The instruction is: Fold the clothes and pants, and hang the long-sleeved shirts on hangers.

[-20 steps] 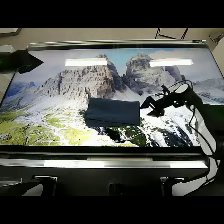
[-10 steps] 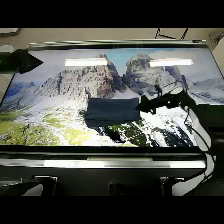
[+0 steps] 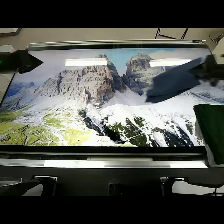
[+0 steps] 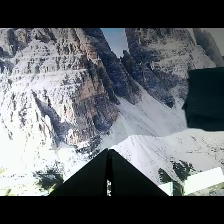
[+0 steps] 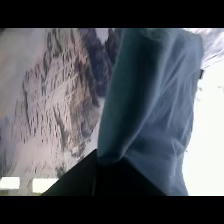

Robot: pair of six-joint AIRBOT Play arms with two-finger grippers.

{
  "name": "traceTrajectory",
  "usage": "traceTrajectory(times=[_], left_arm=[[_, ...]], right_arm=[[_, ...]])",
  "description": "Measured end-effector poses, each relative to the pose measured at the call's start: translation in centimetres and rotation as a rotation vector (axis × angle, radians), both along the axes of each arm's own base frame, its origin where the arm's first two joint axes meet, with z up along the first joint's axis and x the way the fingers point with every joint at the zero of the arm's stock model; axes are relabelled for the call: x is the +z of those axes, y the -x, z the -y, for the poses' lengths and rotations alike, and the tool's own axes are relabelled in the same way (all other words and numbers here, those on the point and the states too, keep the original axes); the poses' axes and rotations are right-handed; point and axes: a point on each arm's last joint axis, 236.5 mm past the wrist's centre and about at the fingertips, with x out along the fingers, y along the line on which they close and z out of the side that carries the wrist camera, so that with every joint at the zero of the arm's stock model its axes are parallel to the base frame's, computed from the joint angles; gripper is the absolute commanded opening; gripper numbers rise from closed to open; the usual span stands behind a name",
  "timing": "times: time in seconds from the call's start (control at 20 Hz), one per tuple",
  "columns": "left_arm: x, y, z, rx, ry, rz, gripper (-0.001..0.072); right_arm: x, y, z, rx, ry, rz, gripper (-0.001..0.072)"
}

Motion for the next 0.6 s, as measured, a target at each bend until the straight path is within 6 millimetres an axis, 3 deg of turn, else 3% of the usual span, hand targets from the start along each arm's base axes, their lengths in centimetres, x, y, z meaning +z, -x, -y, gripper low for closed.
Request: traceTrajectory(times=[0.15, 0.3, 0.45, 0.6], left_arm=[[0.0, 0.0, 0.0, -0.004, -0.006, 0.004, 0.0023], [0.0, 0.0, 0.0, -0.012, -0.014, 0.01, 0.0023], [0.0, 0.0, 0.0, -0.016, -0.019, 0.013, 0.0023], [0.0, 0.0, 0.0, -0.018, -0.021, 0.014, 0.0023]], right_arm=[[3.4, 2.7, 8.0, -0.208, 0.022, 0.032, 0.0035], [5.1, 6.3, 14.4, -0.399, 0.011, 0.03, 0.0035], [5.5, 10.4, 18.1, -0.51, -0.018, -0.01, 0.0035], [4.8, 14.1, 19.7, -0.557, -0.044, -0.082, 0.0035]])
